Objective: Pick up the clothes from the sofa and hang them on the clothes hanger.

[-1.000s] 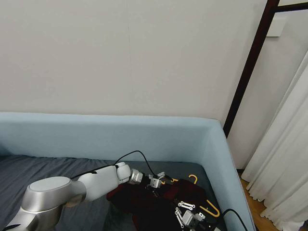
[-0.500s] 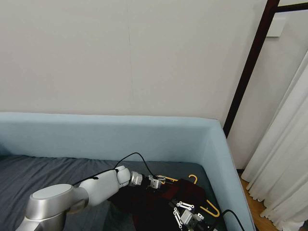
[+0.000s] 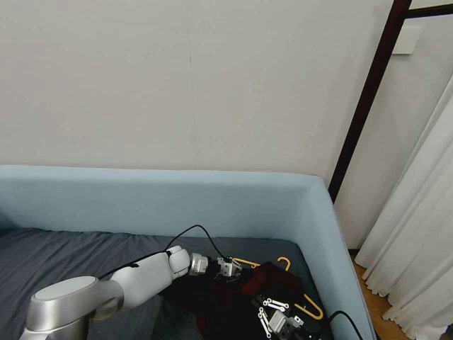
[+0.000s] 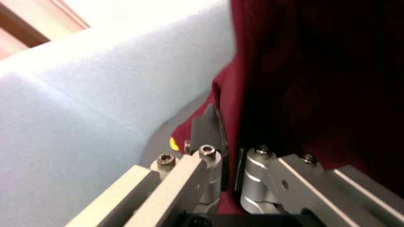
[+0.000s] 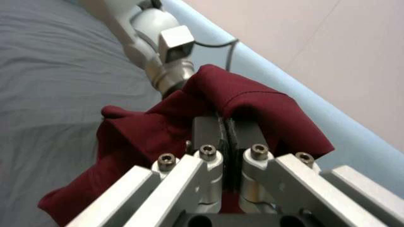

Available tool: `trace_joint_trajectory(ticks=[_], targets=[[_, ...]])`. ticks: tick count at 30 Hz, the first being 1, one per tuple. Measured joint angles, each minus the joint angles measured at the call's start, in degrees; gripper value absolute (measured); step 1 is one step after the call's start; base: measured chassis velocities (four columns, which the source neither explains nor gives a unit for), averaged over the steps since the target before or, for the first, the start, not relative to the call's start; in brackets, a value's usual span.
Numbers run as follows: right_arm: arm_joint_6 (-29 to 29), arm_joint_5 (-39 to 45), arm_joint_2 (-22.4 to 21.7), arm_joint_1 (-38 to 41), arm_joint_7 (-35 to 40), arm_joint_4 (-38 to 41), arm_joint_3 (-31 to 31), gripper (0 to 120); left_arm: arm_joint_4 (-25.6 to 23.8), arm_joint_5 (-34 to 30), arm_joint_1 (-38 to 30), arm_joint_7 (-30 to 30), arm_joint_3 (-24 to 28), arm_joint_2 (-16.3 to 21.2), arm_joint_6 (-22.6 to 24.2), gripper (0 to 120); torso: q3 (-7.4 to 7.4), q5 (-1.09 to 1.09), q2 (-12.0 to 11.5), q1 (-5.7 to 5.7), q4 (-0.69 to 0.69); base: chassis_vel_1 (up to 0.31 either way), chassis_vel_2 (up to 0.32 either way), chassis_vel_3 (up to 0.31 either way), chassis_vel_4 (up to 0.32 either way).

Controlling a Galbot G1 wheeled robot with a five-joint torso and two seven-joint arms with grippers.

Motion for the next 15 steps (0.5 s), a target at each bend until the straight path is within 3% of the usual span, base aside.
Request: trace_joint_trajectory(ticks=[5, 9, 11, 13, 15], targets=[[-3.51, 5.69, -2.17, 2.62, 1.06, -0.1, 0.31, 0, -3.47, -1.22, -1.58, -1.51, -1.65, 3.16, 1.11, 0, 0.0, 0.01, 0.0, 0.0, 0.01, 0.0, 0.0, 0.0, 0.0], [-11.7, 22.39, -4.72, 6.34, 4.29, 2.66, 1.2, 0, -7.96, -1.3, -4.64, -3.51, -4.06, 7.2, 3.02, 0, 0.0, 0.01, 0.0, 0.0, 0.03, 0.0, 0.0, 0.0, 0.0], [-12.44, 23.65, -4.99, 6.62, 4.64, 2.99, 1.5, 0, -8.43, -1.35, -5.15, -3.68, -4.12, 7.6, 3.17, 0, 0.0, 0.0, 0.0, 0.0, 0.02, 0.0, 0.0, 0.0, 0.0], [-16.14, 31.41, -7.16, 8.39, 6.19, 5.01, 3.37, 0, -11.11, -1.78, -8.19, -4.99, -4.45, 10.22, 4.04, 0, 0.01, 0.01, 0.0, 0.0, 0.0, 0.0, 0.0, 0.0, 0.0], [-17.38, 33.87, -8.48, 8.91, 6.38, 6.09, 4.22, 0, -12.12, -1.72, -9.45, -5.45, -4.51, 11.21, 4.87, 0, 0.0, 0.01, 0.0, 0.0, 0.0, 0.0, 0.0, 0.0, 0.0]])
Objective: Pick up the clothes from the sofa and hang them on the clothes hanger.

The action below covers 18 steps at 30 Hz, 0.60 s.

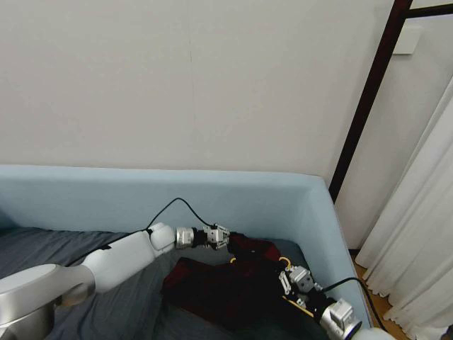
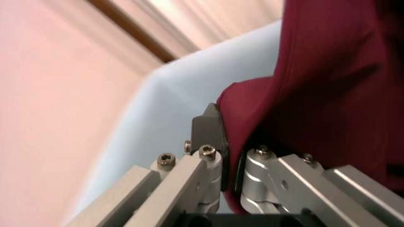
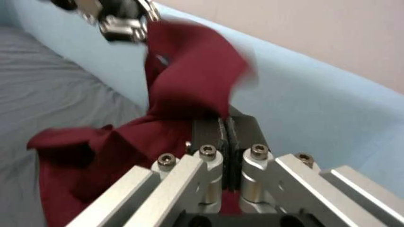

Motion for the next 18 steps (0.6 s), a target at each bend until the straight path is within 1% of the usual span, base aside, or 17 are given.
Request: trace_joint_trajectory(ticks=[2, 3, 4, 5, 6, 7, 8, 9, 10, 11, 12, 14, 15, 16, 18], targets=[[-1.13, 1.96, -1.99, 0.56, 0.08, 1.11, 0.92, 0, -1.33, 0.25, -2.32, -0.38, 0.09, 1.35, 1.26, 0, 0.01, -0.02, 0.0, 0.01, 0.01, 0.0, 0.0, 0.0, 0.0], [-1.59, 2.72, -4.03, 1.31, -0.21, 1.82, 1.51, 0, -2.64, 0.31, -4.42, -0.54, 0.27, 2.33, 1.8, 0, 0.0, 0.0, 0.0, 0.01, 0.01, 0.0, 0.0, 0.0, 0.0], [-1.59, 2.72, -4.03, 1.31, -0.21, 1.82, 1.51, 0, -2.64, 0.31, -4.42, -0.54, 0.27, 2.33, 1.8, 0, 0.0, 0.0, 0.0, 0.01, 0.01, 0.0, 0.0, 0.0, 0.0], [-1.61, 3.28, -6.99, 2.55, -0.96, 2.39, 2.03, 0, -4.17, 0.12, -7.04, -0.58, 0.72, 3.39, 2.49, 0, 0.0, 0.01, 0.0, 0.0, 0.0, 0.0, 0.0, 0.0, 0.0], [-1.61, 4.42, -11.13, 3.78, -1.39, 3.61, 2.73, 0, -6.23, -1.15, -11.53, -0.57, 2.32, 4.27, 3.32, 0, 0.0, -0.02, 0.0, 0.0, 0.02, 0.0, 0.0, 0.0, 0.0], [-1.63, 4.69, -13.1, 4.34, -1.51, 4.1, 3.02, 0, -7.35, -1.7, -13.57, -0.57, 3.02, 4.63, 3.86, 0, 0.0, -0.03, 0.0, 0.01, -0.01, 0.0, 0.0, 0.0, 0.0], [-1.79, 5.08, -14.98, 5.38, -1.55, 4.61, 3.16, 0, -8.61, -2.38, -15.32, -0.57, 3.7, 5.12, 4.42, 0, 0.0, 0.01, 0.0, 0.01, -0.03, 0.0, 0.0, 0.0, 0.0], [-2.36, 5.79, -16.89, 6.9, -1.57, 5.09, 3.16, 0, -10.59, -3.39, -17.45, -0.59, 4.55, 5.84, 5.45, 0, -0.01, 0.02, 0.0, 0.0, -0.03, 0.0, 0.0, 0.0, 0.0], [-2.36, 5.79, -16.89, 6.9, -1.57, 5.09, 3.16, 0, -10.59, -3.39, -17.45, -0.59, 4.55, 5.84, 5.45, 0, -0.01, 0.02, 0.0, 0.0, -0.03, 0.0, 0.0, 0.0, 0.0], [-2.89, 6.52, -18.5, 8.23, -1.57, 5.46, 3.18, 0, -11.85, -4.03, -18.87, -0.68, 5.13, 6.19, 6.23, 0, 0.0, 0.01, 0.0, 0.0, -0.03, 0.0, 0.0, 0.0, 0.0], [-3.43, 7.83, -20.31, 10.65, -1.59, 5.55, 2.95, 0, -13.66, -4.71, -20.47, -0.95, 5.71, 6.93, 7.3, 0, 0.0, -0.02, 0.0, 0.01, -0.04, 0.0, 0.0, 0.0, 0.0], [-4.17, 10.53, -22.85, 16.05, -2.14, 5.34, 1.85, 0, -16.53, -5.5, -23.25, -1.33, 6.72, 8.44, 8.86, 0, 0.0, 0.01, 0.0, 0.0, 0.01, 0.0, 0.0, 0.0, 0.0], [-4.17, 10.53, -22.85, 16.05, -2.14, 5.34, 1.85, 0, -16.53, -5.5, -23.25, -1.33, 6.72, 8.44, 8.86, 0, 0.0, 0.01, 0.0, 0.0, 0.01, 0.0, 0.0, 0.0, 0.0], [-4.25, 11.79, -24.09, 18.47, -2.59, 5.11, 1.51, 0, -17.39, -5.81, -24.66, -1.37, 7.25, 8.93, 9.28, 0, 0.0, -0.01, 0.0, 0.01, 0.03, 0.0, 0.0, 0.0, 0.0], [-4.22, 14.11, -26.49, 21.98, -3.43, 4.96, 1.36, 0, -18.72, -6.61, -27.86, -1.38, 8.69, 9.75, 9.78, 0, 0.0, -0.02, 0.0, 0.0, 0.03, 0.0, 0.0, 0.0, 0.0]])
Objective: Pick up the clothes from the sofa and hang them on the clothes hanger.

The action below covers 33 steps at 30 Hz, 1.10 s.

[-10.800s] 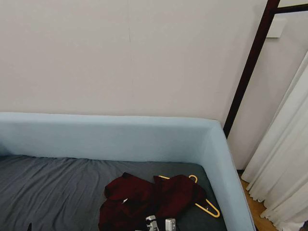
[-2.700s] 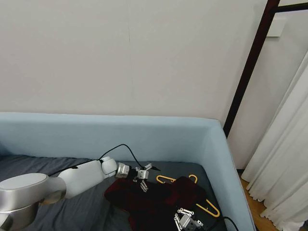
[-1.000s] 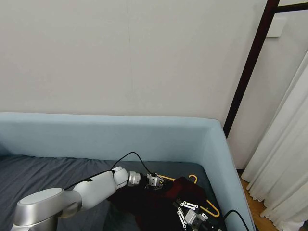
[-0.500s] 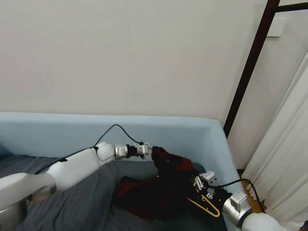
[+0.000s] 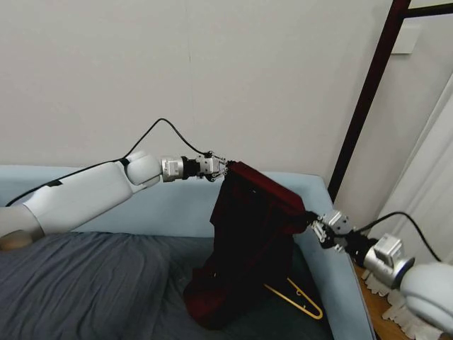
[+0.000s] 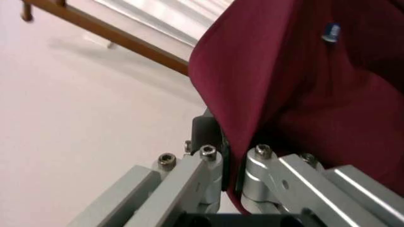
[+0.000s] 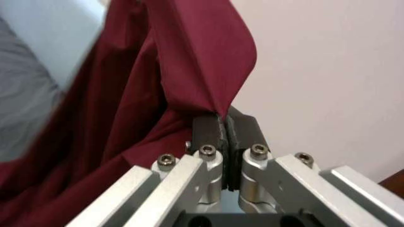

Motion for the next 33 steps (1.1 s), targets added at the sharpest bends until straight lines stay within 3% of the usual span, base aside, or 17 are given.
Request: trace_joint_trajectory(ticks=[8, 15, 19, 22, 26, 27, 32, 33], targets=[[-0.52, 6.56, -2.18, 8.88, -0.3, -1.1, 0.38, 0, -3.77, -3.57, -8.82, -0.67, 5.17, 0.78, 3.71, 0, 0.0, 0.02, 0.0, 0.0, -0.02, 0.0, 0.0, 0.0, 0.0], [-0.49, 9.98, -3.63, 12.92, -0.54, -3.19, 0.88, 0, -1.37, -7.22, -17.23, -0.83, 10.0, -3.33, 5.21, 0, 0.0, 0.04, 0.0, 0.0, -0.06, 0.0, 0.0, 0.0, 0.0], [-0.27, 11.23, -3.14, 14.8, -0.4, -5.02, 0.73, 0, 0.66, -10.41, -18.76, -2.04, 11.22, -5.69, 6.68, 0, 0.0, 0.0, 0.01, 0.0, -0.03, 0.0, 0.0, 0.0, 0.0], [-0.26, 11.31, -1.25, 16.71, -0.38, -6.76, -0.55, 0, 2.14, -11.95, -18.48, -3.23, 11.25, -7.26, 7.7, 0, -0.01, 0.0, 0.0, 0.0, -0.02, 0.0, 0.0, 0.0, 0.0], [-0.95, 10.24, 6.37, 25.05, -0.32, -14.79, -9.64, 0, 6.54, -13.87, -14.23, -7.97, 10.4, -12.3, 10.52, 0, 0.0, 0.04, 0.0, 0.0, -0.06, 0.0, 0.0, 0.0, 0.0], [-0.95, 10.24, 6.37, 25.05, -0.32, -14.79, -9.64, 0, 6.54, -13.87, -14.23, -7.97, 10.4, -12.3, 10.52, 0, 0.0, 0.04, 0.0, 0.0, -0.06, 0.0, 0.0, 0.0, 0.0], [-2.05, 12.84, 17.13, 44.46, 3.68, -25.48, -26.48, 0, 12.23, -16.25, -10.49, -12.58, 7.65, -17.81, 12.75, 0, 0.03, 0.04, -0.02, 0.02, 0.0, 0.0, 0.0, 0.0, 0.0], [-2.05, 12.84, 17.13, 44.46, 3.68, -25.48, -26.48, 0, 12.23, -16.25, -10.49, -12.58, 7.65, -17.81, 12.75, 0, 0.03, 0.04, -0.02, 0.02, 0.0, 0.0, 0.0, 0.0, 0.0]])
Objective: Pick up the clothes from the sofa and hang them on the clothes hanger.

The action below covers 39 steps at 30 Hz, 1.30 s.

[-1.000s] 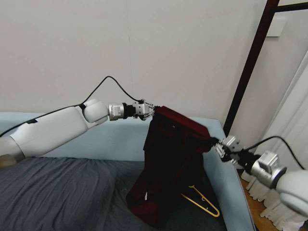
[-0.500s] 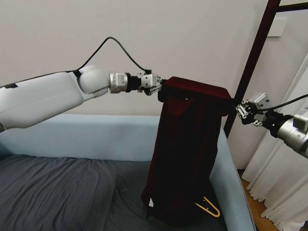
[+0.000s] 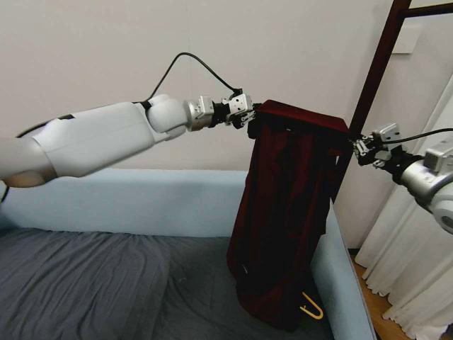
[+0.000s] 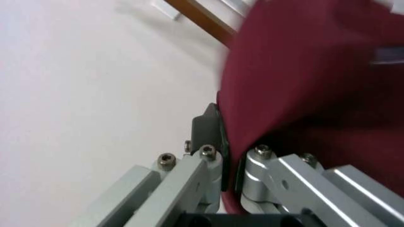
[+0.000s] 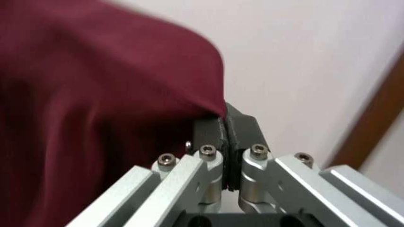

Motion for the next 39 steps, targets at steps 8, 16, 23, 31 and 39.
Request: trace_joint_trajectory(ticks=[8, 16, 23, 31, 39], targets=[[-1.22, 1.99, 4.32, 14.16, 1.69, -1.33, -9.86, 0, -3.05, -1.55, -3.29, -0.51, -1.01, 3.16, 0.81, 0, -0.04, -0.03, 0.02, -0.01, -0.04, 0.0, 0.0, 0.0, 0.0], [-3.77, 2.4, -2.47, 2.52, 2.22, 14.14, 0.45, 0, -18.58, -1.07, -5.29, -3.49, 0.6, 15.03, 2.55, 0, -0.03, -0.05, 0.02, -0.02, -0.04, 0.0, 0.0, 0.0, 0.0], [-4.99, 5.08, -6.59, -3.12, 2.74, 21.72, 7.83, 0, -30.8, -4.54, -12.35, -4.79, 4.0, 21.89, 3.97, 0, -0.05, 0.0, 0.03, -0.03, -0.08, 0.0, 0.0, 0.0, 0.0], [-9.86, 13.02, -8.81, -4.71, 5.87, 32.41, 14.72, 0, -49.24, -8.65, -21.48, -4.88, 6.11, 41.13, 6.61, 0, -0.06, -0.06, 0.04, -0.04, 0.0, 0.0, 0.0, 0.0, 0.0], [-11.81, 9.97, -3.67, -5.97, 7.5, 33.5, 10.31, 0, -55.96, -5.75, -11.27, -5.1, -1.33, 50.9, 9.65, 0, -0.03, -0.06, 0.03, -0.04, -0.05, 0.0, 0.0, 0.0, 0.0]])
